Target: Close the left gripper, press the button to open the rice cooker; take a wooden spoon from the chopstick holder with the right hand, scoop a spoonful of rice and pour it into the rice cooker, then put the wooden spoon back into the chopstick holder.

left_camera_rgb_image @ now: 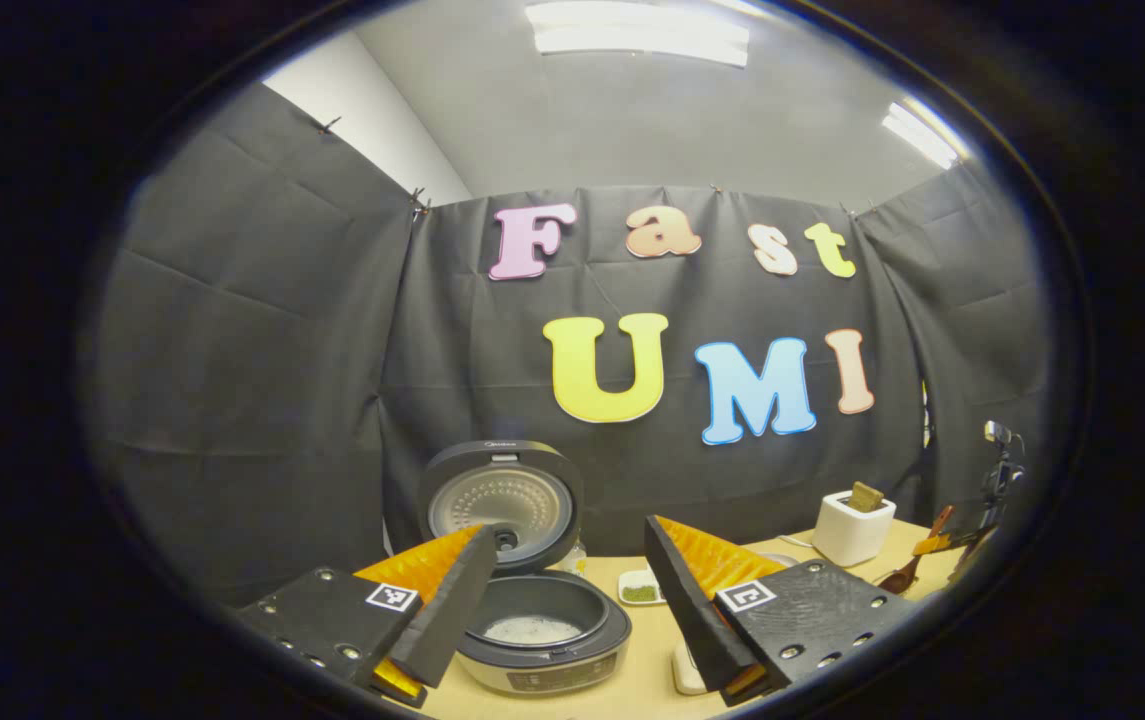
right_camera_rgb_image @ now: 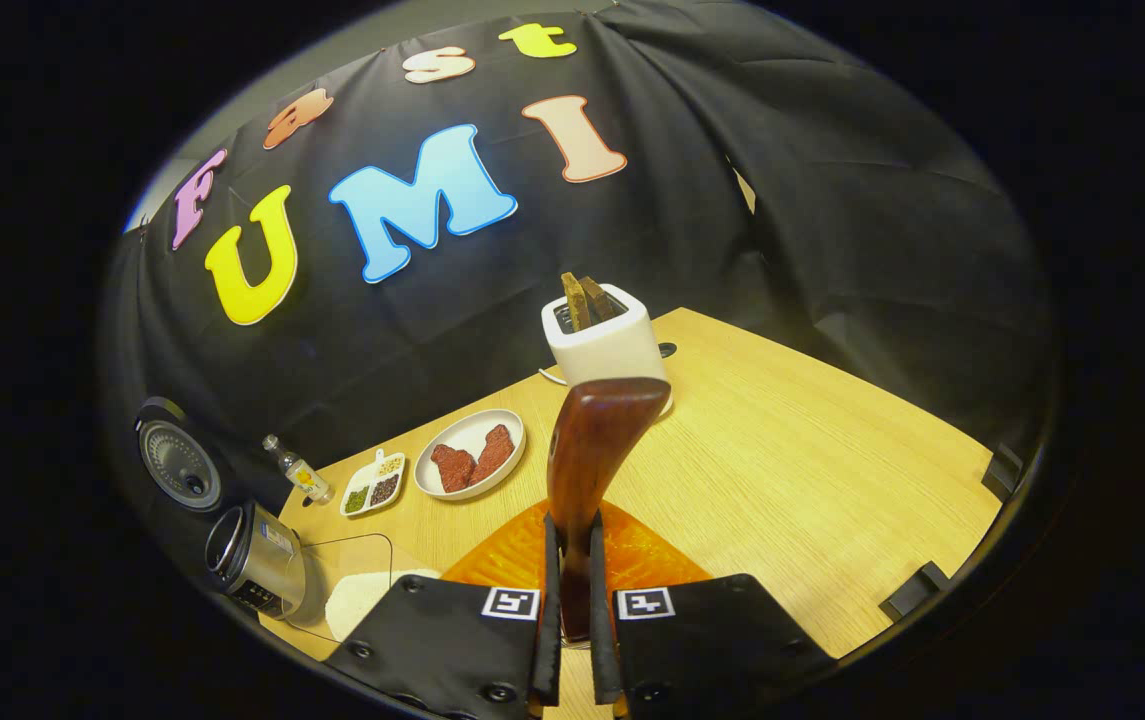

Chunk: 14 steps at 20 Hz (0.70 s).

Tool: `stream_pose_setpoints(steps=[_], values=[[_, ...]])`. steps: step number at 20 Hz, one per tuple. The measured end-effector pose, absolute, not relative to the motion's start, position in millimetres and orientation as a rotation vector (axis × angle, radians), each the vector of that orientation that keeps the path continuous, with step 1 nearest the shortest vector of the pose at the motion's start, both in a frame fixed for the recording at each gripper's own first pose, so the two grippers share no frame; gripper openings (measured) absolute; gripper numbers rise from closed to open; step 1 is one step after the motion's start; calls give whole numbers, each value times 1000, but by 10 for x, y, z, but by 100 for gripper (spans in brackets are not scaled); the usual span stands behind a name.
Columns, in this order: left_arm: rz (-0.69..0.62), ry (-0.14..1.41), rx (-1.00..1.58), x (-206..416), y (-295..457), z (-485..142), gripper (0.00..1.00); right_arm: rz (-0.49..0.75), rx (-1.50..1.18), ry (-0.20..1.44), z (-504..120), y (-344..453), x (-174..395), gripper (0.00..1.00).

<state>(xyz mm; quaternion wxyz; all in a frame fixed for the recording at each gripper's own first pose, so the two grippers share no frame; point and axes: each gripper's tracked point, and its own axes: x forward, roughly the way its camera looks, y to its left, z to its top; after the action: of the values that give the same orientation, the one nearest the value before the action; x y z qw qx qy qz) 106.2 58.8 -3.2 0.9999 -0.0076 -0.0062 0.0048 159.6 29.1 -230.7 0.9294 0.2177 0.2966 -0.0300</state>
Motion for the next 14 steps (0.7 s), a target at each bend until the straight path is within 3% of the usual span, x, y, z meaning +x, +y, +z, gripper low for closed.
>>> stream_pose_setpoints(steps=[2, 3, 4, 6, 14], values=[[8, -10, -14, 1076, 562, 4, 89, -58, 434, 583, -2225, 247, 1556, 19], [9, -7, -12, 1096, 549, 11, 89, -66, 413, 571, -2168, 193, 1537, 59], [9, -5, -9, 1101, 535, -1, 89, -71, 390, 557, -2129, 160, 1536, 60], [11, 3, -5, 1142, 510, 14, 89, -90, 338, 533, -2001, 47, 1466, 100], [65, 31, 24, 1601, 653, 237, 89, -66, 59, 363, -1212, -168, 1223, 98]])
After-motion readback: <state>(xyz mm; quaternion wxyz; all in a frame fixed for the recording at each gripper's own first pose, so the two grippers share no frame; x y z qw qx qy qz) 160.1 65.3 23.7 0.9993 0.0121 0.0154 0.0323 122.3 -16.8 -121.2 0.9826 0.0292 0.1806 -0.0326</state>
